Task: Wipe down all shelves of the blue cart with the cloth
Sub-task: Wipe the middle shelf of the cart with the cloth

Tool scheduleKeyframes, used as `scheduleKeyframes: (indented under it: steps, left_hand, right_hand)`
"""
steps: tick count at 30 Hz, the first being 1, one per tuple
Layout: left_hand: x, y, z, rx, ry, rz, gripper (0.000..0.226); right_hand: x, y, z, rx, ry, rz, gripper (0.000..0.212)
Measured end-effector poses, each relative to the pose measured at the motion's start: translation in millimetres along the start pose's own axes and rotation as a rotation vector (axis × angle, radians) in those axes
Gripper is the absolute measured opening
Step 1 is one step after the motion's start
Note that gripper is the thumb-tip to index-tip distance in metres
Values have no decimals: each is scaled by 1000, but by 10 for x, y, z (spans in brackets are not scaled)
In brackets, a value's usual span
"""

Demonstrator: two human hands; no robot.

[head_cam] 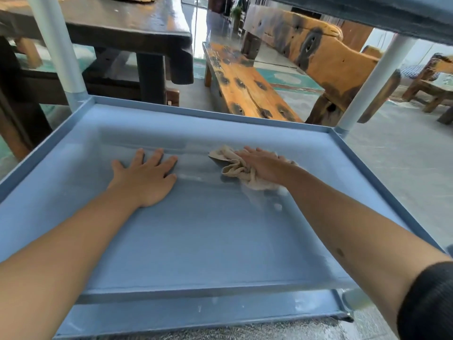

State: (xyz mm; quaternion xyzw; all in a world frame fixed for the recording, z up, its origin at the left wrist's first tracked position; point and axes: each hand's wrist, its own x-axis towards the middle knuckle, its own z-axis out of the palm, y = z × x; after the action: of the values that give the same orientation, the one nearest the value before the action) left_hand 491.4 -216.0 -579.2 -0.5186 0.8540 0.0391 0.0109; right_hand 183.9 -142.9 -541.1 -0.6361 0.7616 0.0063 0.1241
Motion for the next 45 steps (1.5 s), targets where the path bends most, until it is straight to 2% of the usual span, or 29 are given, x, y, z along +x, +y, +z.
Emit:
scheduleKeyframes:
  steps: [10,15,18,24,29,34,36,40,45]
  left_hand:
    - [-77,10,-92,-33,-35,8,56]
    - [-92,2,-102,-32,-44,7,57]
    - [-93,-4,-98,-34,-45,9,57]
    - [-75,-24,-87,-14,-39,17,57]
    - [-49,-49,-75,-16,-30,25,58]
    - [-29,-40,-78,-27,-38,33,58]
    - [-35,-39,-79,-34,-43,33,58]
    - [-41,-23,-85,-51,-53,33,57]
    - [-59,-27,-90,-38,-50,25,56]
  right_hand:
    - [-819,-503,149,140,-150,-75,54]
    - [-1235,-630,133,108,-232,-127,72]
    - [-1447,-677,133,108,-267,-138,63]
    - [-1917,-758,185,222,-288,-106,64]
    - [-2074,-767,213,222,-254,-116,62]
    - [-2168,-791,226,245,-174,-236,57]
    - [-2291,-804,288,196,-123,-229,56]
    - [-2604,-845,579,-57,206,-226,56]
    - [-2690,-721,817,-151,446,-364,52]
